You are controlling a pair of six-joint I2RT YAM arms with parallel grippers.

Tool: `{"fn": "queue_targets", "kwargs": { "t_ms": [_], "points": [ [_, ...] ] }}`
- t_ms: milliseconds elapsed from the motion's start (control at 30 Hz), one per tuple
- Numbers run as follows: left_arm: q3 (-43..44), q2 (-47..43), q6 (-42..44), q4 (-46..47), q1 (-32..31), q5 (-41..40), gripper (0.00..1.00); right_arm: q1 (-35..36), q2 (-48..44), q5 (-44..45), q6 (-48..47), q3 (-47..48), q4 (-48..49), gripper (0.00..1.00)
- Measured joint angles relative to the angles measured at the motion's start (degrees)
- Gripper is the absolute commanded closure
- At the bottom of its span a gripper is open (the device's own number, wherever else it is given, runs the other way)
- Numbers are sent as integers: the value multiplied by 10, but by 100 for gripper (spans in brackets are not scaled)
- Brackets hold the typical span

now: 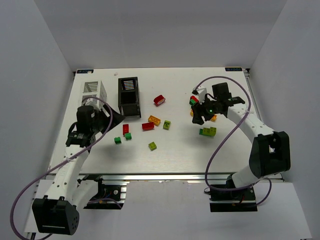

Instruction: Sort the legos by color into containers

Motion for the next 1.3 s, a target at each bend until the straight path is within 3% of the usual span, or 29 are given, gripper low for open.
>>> {"fn": "queue_targets", "kwargs": {
  "t_ms": [367,533,1100,1200,1300],
  "points": [
    [-78,-59,-32,-7,-1,0,17,0,21,81,-275,19,-145,27],
    [-78,-64,-31,-12,-1,0,17,0,27,87,-348,19,-167,26],
    [-80,-106,-38,-28,-1,0,17,0,106,129,-399,-8,-142,32],
    [-84,-106,-40,-28,-1,0,17,0,115,136,-404,-12,-136,38],
    [-85,-103,-42,-27,-1,2,17,0,125,138,-407,-12,-131,51]
  ]
}}
